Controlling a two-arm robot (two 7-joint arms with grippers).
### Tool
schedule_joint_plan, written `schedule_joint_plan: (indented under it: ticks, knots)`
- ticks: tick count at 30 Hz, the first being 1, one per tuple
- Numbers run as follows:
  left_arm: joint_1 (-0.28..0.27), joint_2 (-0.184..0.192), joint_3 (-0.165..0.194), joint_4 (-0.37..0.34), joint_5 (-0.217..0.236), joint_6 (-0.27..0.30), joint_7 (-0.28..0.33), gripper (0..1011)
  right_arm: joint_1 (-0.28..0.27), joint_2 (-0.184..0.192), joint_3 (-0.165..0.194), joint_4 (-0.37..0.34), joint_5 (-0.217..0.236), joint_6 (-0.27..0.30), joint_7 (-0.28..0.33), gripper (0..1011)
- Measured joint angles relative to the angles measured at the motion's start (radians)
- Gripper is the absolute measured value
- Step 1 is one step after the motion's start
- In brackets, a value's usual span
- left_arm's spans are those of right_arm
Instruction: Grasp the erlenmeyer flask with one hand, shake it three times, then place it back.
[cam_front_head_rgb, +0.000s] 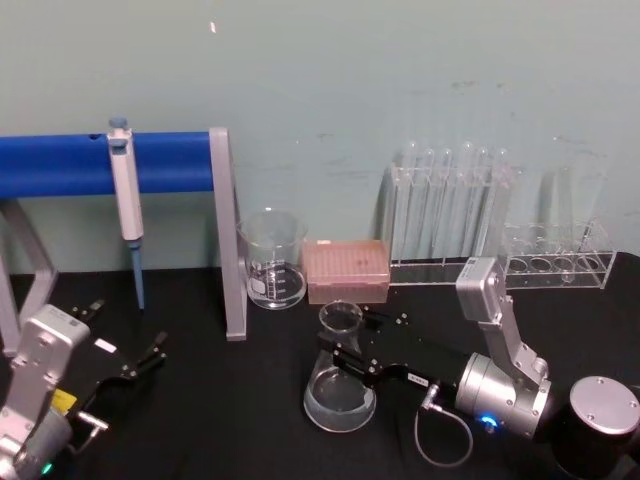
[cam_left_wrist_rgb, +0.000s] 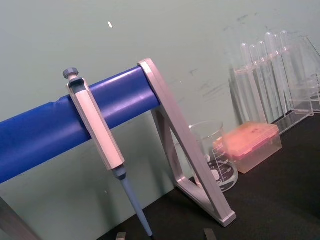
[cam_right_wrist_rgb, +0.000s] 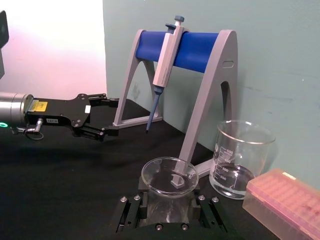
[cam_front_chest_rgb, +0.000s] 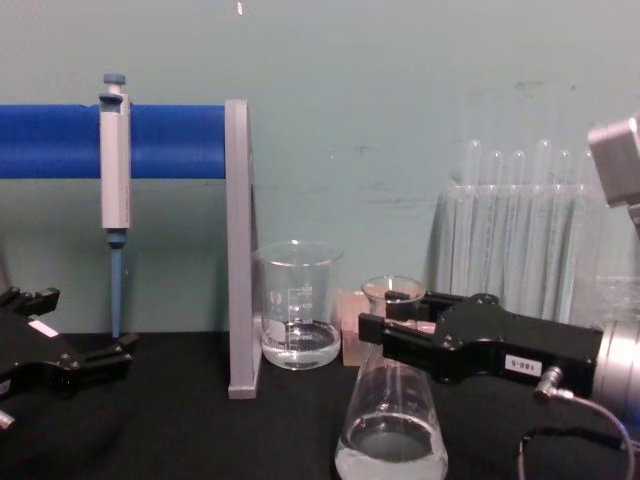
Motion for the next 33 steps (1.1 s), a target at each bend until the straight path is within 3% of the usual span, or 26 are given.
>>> schedule_joint_plan:
  ticks: [33]
  knots:
    - [0.0,0.0,0.0,0.0,0.0,0.0,0.0,1001,0.001,-0.001,-0.009,-0.004,-0.023,0.035,-0.03,459]
